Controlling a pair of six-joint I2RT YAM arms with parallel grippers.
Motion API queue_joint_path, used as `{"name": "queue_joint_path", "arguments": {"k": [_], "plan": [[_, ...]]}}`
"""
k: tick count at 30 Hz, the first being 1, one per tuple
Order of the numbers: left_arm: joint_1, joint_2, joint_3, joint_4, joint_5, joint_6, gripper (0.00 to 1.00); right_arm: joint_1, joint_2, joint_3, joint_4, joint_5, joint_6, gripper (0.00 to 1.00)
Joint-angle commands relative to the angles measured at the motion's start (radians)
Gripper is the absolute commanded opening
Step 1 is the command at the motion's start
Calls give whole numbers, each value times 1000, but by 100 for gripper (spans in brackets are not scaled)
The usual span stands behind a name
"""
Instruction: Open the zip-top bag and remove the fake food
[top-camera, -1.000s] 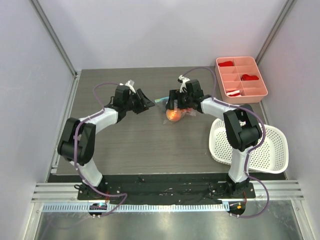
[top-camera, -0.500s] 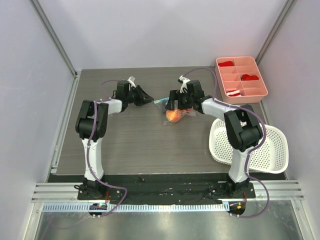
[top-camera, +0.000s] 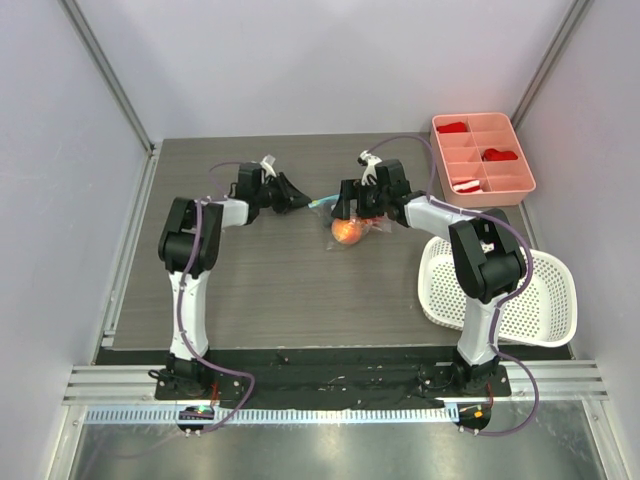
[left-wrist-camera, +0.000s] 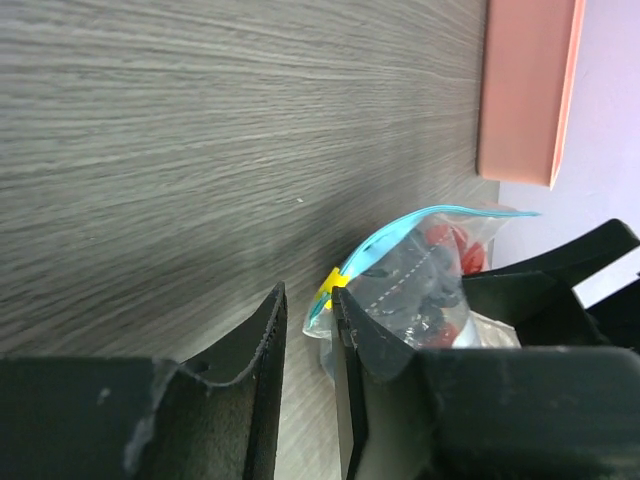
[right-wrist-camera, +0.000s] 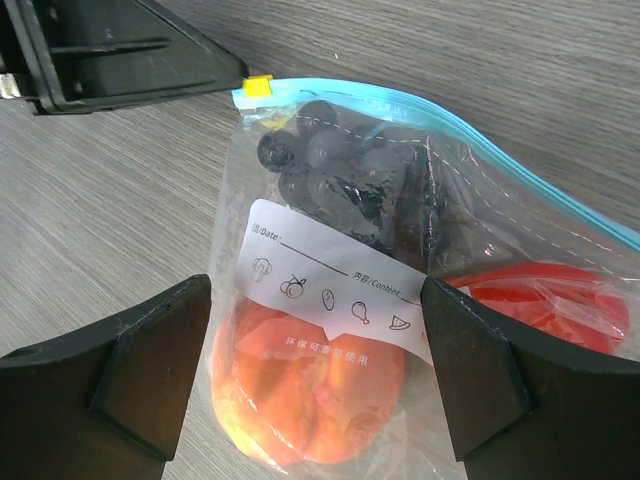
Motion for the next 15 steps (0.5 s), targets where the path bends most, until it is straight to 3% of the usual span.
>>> {"name": "queue_joint_path", "arguments": {"k": [1, 7, 8, 15], "plan": [[-1, 22, 21, 30, 23, 20, 25, -4, -31, -10, 42, -17, 5, 91], [-1, 30, -20, 173, 75, -63, 19, -5, -31, -10, 41, -19, 5, 91], [-1, 31, -36, 201, 84, -81, 14, -4, -31, -11, 42, -20, 7, 91], [-1, 74, -80, 473, 145, -282, 15, -4, -37, -14, 42, -22, 7, 91]]}}
